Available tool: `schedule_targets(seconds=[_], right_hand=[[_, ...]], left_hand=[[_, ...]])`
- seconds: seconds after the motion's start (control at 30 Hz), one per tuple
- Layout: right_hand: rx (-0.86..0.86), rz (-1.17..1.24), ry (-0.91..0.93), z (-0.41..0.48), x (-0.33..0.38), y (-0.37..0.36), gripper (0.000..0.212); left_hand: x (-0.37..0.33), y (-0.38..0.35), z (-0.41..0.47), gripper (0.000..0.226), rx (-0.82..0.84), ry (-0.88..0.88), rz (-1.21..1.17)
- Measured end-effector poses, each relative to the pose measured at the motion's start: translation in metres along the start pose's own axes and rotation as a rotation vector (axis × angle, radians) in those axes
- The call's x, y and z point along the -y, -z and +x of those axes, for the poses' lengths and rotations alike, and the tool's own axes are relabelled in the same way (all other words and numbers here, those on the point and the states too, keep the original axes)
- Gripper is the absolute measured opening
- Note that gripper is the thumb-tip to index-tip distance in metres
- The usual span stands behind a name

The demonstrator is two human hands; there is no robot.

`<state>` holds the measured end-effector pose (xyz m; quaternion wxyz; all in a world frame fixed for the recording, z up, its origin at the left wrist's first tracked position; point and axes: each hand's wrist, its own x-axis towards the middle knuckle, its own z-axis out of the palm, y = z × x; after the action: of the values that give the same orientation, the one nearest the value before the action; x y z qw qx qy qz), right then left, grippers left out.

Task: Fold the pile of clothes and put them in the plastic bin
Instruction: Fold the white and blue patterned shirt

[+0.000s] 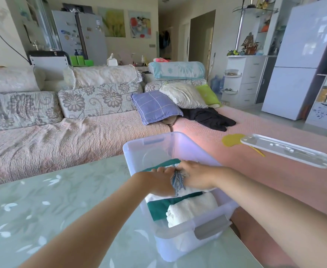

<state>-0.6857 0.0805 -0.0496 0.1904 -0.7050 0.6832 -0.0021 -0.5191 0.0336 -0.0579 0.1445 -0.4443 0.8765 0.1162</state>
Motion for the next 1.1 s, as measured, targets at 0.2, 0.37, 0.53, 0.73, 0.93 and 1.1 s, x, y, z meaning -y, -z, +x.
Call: schedule_targets(seconds=[0.2,0.37,0.53,0.73,0.93,1.1], right_hand=[[0.064,0.016,-0.089,0.008,0.007,0.014,0.074],[0.030,-0.083,-0.041,0.005,0.009,0.003,0.082],[0.012,-0.092,-0.023,-0.004,0.007,0.010,0.069],[0.123,-0.019,-0.087,-0.007,0.006,0.005,0.073],[0.169,-0.068,-0.146,0.004,0.005,0.010,0.082],[0.219,-0.050,-0.155,0.009,0.001,0.009,0.076]], left_hand=[[0.004,0.023,-0.007,0.052,-0.052,0.031,-0.160],[0.000,0.024,-0.006,0.070,0.059,0.073,-0.211],[-0.003,0.020,-0.009,0.055,0.087,0.044,-0.146],[-0.004,0.014,-0.004,0.071,0.114,0.082,-0.025],[-0.003,0.023,-0.004,0.067,0.166,0.087,0.004],[0.003,0.016,0.005,0.073,0.198,0.048,0.072]])
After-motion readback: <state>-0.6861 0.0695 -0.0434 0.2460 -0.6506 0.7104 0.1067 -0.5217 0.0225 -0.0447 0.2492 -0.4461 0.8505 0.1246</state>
